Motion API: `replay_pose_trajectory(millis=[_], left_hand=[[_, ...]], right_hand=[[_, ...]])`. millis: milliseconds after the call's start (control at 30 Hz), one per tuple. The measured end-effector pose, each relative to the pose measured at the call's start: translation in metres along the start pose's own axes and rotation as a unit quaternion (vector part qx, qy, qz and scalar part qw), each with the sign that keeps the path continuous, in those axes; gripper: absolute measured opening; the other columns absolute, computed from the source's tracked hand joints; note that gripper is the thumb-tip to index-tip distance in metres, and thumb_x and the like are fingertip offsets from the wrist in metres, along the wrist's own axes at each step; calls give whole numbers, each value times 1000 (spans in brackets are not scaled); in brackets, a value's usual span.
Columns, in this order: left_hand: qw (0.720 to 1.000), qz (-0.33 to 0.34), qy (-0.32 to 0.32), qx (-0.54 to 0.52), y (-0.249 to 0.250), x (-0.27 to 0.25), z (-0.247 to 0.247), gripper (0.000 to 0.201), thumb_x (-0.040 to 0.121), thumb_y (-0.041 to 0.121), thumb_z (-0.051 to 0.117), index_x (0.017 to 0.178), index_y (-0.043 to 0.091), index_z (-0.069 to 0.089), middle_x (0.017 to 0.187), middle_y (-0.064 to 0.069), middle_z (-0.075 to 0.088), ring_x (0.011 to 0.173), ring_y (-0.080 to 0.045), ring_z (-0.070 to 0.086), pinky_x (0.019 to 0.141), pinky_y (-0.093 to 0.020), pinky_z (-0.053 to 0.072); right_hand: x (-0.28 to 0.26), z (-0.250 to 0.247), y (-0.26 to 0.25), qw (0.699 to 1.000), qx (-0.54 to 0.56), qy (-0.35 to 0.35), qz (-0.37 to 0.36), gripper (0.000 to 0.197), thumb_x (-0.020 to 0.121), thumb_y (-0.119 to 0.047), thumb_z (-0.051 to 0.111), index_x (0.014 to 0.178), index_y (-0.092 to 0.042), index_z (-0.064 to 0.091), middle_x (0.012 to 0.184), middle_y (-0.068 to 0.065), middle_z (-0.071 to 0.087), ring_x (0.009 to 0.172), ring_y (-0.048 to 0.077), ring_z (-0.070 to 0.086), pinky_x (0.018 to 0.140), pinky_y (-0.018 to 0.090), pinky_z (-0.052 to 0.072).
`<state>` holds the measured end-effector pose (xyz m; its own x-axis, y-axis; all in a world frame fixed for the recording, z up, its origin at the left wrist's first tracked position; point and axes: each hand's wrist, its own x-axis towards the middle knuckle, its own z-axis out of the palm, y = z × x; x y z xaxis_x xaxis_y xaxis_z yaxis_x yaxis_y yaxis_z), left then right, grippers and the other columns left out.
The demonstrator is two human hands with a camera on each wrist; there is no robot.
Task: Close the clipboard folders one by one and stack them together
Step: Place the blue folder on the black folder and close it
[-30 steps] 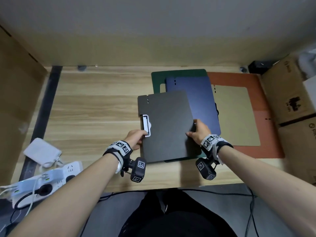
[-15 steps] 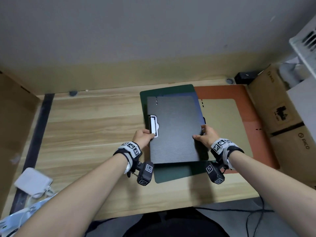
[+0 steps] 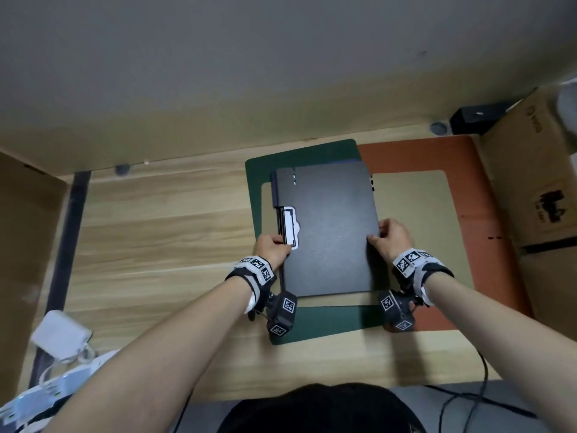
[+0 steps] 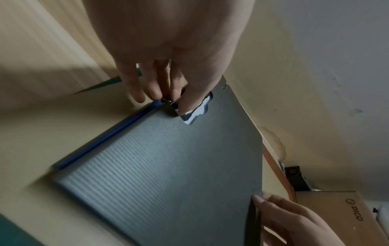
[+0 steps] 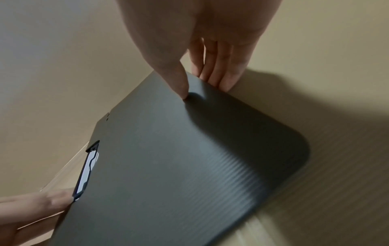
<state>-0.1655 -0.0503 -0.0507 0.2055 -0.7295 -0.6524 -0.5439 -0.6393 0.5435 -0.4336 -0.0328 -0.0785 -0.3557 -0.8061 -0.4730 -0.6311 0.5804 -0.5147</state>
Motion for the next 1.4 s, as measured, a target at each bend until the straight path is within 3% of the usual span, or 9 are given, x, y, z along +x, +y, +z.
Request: replay_pose_trajectory(millis=[233,400,533,667,800,1000,1100,1233,1400], left_hand=[[999,2,26,-42,-6,-1,8,40,76,10,70,116,11,69,97,2,67,90,-18,63,85,-25,50],[994,38,16,-97,-30,3,20,64,71,13,69,134,23,60,125,2,62,110,-17,62,100,-33,51],[979,27,-22,-200,-35,2,14,69,72,-4,61,136,20,57,120,5,66,104,-19,65,93,-35,54],[966,15,-50,-253,-51,12,-1,75,68,-9,57,139,15,54,129,0,65,113,-21,64,100,-41,52],[962,14,-44,-271,-64,16,-29,68,69,-13,56,134,8,58,112,-4,70,100,-21,67,96,-42,54],[960,26,-14,-277,-98,29,-82,58,74,-20,53,127,3,62,100,-4,69,90,-19,64,80,-27,51],[969,6,19,-247,-129,42,-114,59,68,-7,61,122,14,67,88,8,70,87,-16,66,85,-29,54],[977,-17,66,-202,-172,65,-156,68,52,17,68,118,32,68,90,17,74,88,-9,71,88,-35,58],[973,-25,122,-192,-192,62,-206,47,74,10,69,118,29,69,87,11,70,76,-9,65,75,-24,51]], right_hand=[[-6,1,0,998,-25,9,-52,35,87,-33,66,119,-20,58,113,6,69,101,29,64,90,41,51],[-14,4,-5,995,-69,14,-75,39,93,-26,58,132,-29,54,114,6,71,102,34,64,84,36,50],[-19,8,-10,998,-38,12,-55,40,89,-23,62,128,-29,56,114,6,71,103,33,65,89,39,52],[-34,19,-19,999,19,15,-31,42,86,-9,68,127,-18,60,114,10,71,106,32,65,95,44,50],[-51,47,-29,998,63,24,-4,46,82,-8,69,126,-14,59,116,12,71,109,34,65,100,51,48],[-79,95,-73,995,93,36,-15,46,80,-5,72,123,-20,63,113,7,71,105,25,67,101,43,50],[-81,130,-100,993,102,18,-47,45,77,-3,71,117,-23,62,109,5,72,100,25,69,96,47,53],[-62,189,-115,993,73,-4,-89,45,72,-13,68,111,-34,58,103,-2,73,95,19,71,90,45,56],[-86,234,-172,994,55,-27,-90,45,80,-12,72,124,-19,61,116,7,67,106,24,66,98,41,51]])
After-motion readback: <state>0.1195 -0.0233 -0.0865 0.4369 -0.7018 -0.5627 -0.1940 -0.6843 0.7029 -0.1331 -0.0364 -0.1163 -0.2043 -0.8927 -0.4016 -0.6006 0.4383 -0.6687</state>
